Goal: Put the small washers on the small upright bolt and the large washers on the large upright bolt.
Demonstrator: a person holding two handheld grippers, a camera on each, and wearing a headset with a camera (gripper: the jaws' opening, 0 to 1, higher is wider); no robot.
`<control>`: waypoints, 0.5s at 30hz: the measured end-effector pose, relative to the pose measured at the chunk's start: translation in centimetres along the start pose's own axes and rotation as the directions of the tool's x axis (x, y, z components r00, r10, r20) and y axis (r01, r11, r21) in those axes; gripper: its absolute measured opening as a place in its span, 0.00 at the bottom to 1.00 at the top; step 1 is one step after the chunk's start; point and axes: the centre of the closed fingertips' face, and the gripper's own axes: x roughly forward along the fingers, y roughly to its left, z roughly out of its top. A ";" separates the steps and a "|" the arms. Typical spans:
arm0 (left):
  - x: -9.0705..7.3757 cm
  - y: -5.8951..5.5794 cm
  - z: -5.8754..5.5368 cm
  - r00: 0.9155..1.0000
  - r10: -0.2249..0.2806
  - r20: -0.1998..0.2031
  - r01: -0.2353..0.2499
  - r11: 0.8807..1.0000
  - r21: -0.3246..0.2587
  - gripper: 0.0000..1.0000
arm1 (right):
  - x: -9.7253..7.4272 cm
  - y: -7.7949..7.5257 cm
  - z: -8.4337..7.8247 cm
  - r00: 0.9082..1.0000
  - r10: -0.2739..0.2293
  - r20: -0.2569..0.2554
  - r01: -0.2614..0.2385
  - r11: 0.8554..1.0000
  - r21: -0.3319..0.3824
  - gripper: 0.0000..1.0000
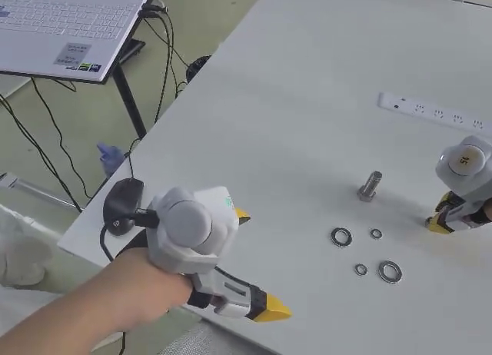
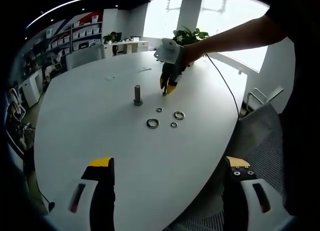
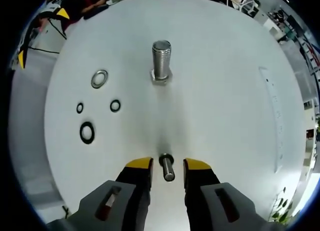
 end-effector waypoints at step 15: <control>-0.4 -0.9 1.1 0.999 -0.008 0.042 0.008 1.000 0.012 0.92 | -3.1 -0.4 0.5 1.000 -0.008 0.012 0.008 1.000 0.018 0.25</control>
